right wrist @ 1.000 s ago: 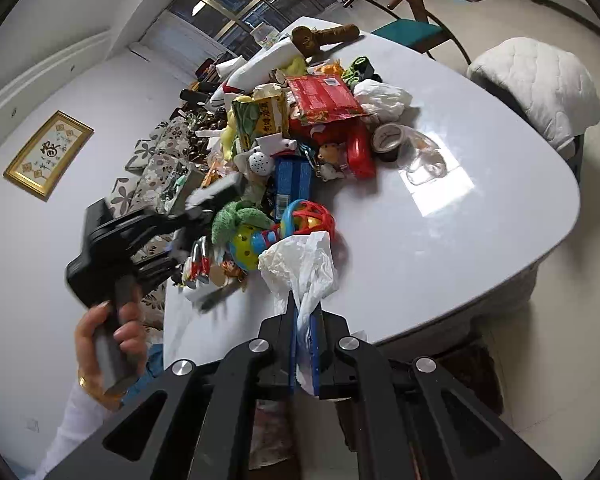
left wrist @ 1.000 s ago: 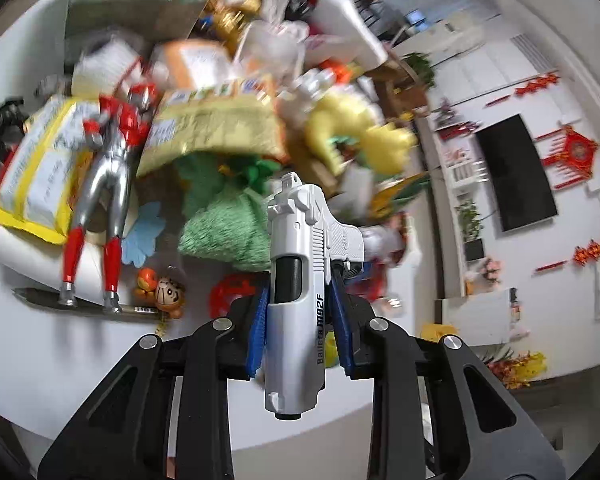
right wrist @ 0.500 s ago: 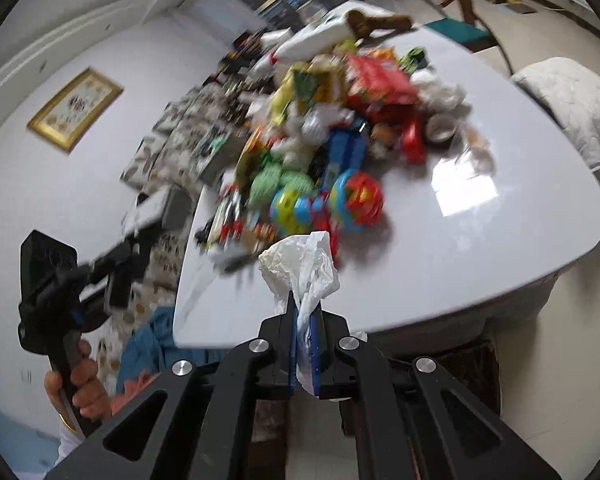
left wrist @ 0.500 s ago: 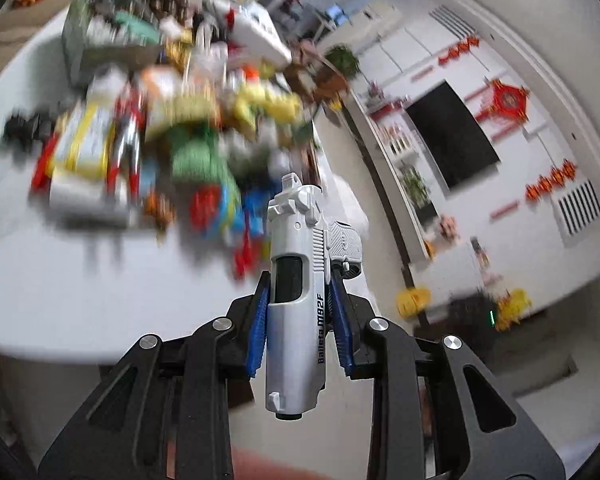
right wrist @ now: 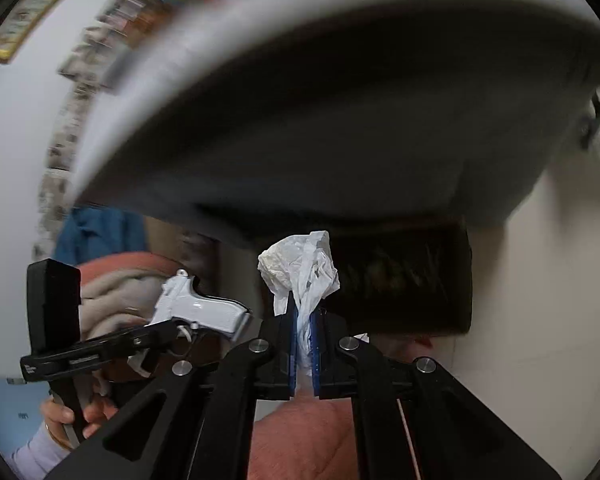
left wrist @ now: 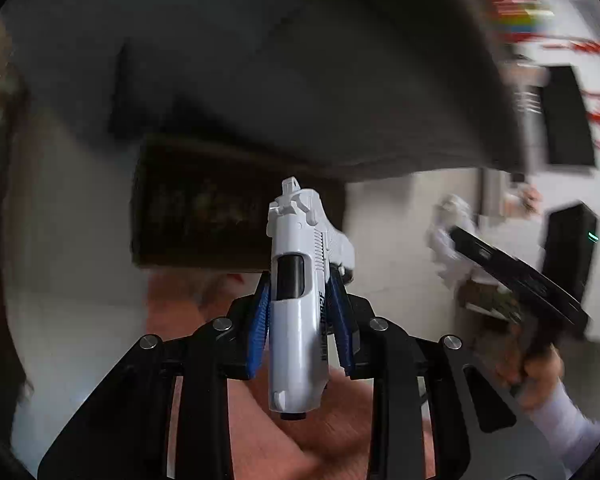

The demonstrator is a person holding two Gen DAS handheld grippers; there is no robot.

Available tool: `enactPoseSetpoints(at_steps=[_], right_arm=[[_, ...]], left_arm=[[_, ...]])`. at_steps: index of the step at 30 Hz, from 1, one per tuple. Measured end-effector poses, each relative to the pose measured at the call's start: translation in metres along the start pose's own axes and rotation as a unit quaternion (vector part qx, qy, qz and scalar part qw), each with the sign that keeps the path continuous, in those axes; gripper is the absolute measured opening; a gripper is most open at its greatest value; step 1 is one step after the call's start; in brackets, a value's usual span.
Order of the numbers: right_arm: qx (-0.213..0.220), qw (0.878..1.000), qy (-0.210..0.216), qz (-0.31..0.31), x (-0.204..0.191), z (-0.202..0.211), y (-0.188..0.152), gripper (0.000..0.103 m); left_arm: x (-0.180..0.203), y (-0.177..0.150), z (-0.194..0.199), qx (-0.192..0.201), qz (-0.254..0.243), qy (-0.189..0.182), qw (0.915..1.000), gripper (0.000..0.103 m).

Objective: Collect trash
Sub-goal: 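Carry the toy gun and plastic bag to the box and open both grippers, then grasp the red spider figure with the left gripper while the right grasps a clear plastic cup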

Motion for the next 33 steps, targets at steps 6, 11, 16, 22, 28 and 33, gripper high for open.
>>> enactPoseSetpoints(at_steps=[6, 11, 16, 22, 28, 33], right_arm=[[-0.034, 0.997, -0.066, -0.03, 0.059, -0.102, 0.001, 0.039], [-0.05, 0.991, -0.123, -0.037, 0.079, -0.133, 0.002, 0.085], [-0.039, 0.992, -0.118, -0.027, 0.069, -0.113, -0.002, 0.086], [0.003, 0.996, -0.074, -0.05, 0.048, -0.049, -0.003, 0.086], [0.07, 0.996, -0.039, -0.044, 0.01, 0.039, 0.011, 0.091], [0.136, 0.989, -0.034, -0.044, -0.009, 0.113, 0.032, 0.095]], left_arm=[[-0.059, 0.017, -0.117, -0.041, 0.028, 0.079, 0.9956, 0.026], [-0.09, 0.031, -0.157, -0.069, 0.037, 0.14, 0.987, 0.047], [-0.087, 0.029, -0.137, -0.054, 0.008, 0.2, 0.9783, 0.068], [-0.041, 0.033, -0.065, 0.001, -0.042, 0.249, 0.9675, 0.07], [0.031, 0.035, 0.024, 0.08, -0.08, 0.239, 0.9645, 0.075], [0.092, 0.054, 0.086, 0.154, -0.125, 0.22, 0.9552, 0.082]])
Point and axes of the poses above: each gripper's, at about its wrist camera, not at the fingertips, and z roughly against the way its jaws point, x to its right, y to its top, the point moved 9 cm from there along -z, roughly the way its jaws point, and after that the axes turned 1 degree about x, right-handed, at the moved point
